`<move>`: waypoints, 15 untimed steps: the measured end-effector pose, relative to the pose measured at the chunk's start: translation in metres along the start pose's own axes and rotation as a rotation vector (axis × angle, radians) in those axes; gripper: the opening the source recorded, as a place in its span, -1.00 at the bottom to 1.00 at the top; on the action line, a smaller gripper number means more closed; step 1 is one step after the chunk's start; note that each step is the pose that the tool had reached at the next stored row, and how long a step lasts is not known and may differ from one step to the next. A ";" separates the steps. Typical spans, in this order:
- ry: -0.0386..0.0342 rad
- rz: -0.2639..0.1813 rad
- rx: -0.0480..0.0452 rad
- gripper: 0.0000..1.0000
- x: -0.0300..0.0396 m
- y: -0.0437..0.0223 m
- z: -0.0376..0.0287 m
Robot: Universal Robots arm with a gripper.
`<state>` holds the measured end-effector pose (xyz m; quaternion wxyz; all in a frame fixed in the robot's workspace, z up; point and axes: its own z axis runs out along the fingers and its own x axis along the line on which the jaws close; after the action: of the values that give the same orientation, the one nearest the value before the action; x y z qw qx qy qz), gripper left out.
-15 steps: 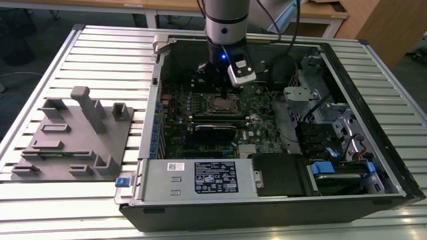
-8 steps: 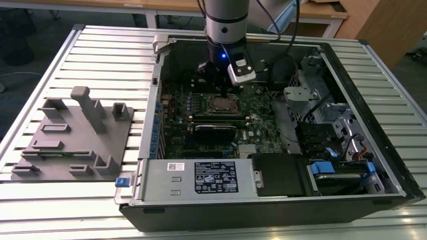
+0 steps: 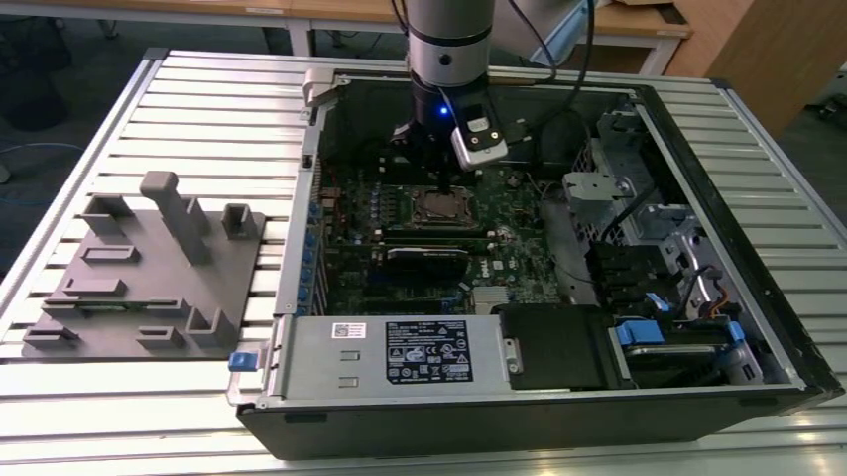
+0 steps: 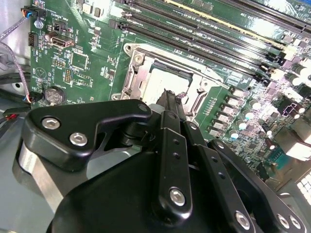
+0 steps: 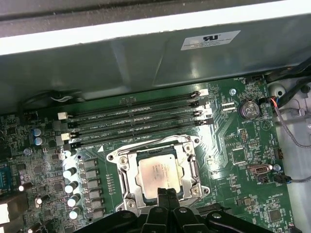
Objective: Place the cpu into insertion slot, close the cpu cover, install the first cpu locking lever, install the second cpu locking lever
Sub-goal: 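Install the second cpu locking lever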
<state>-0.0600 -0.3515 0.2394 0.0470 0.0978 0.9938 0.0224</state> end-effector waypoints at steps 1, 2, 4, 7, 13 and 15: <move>0.0000 0.000 0.0000 -0.80 -0.0001 -0.0005 0.0000; 0.0000 0.000 0.0000 -0.80 -0.0003 -0.0014 0.0000; 0.0001 0.000 0.0001 -0.80 -0.0009 -0.0044 -0.0002; 0.0002 0.000 -0.0006 -0.80 -0.0021 -0.0103 -0.0004; 0.0003 0.000 -0.0011 -0.80 -0.0041 -0.0214 -0.0001; 0.0004 -0.001 -0.0010 -0.80 -0.0041 -0.0236 0.0008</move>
<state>-0.0605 -0.3754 0.2376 0.0469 0.0974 0.9939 0.0229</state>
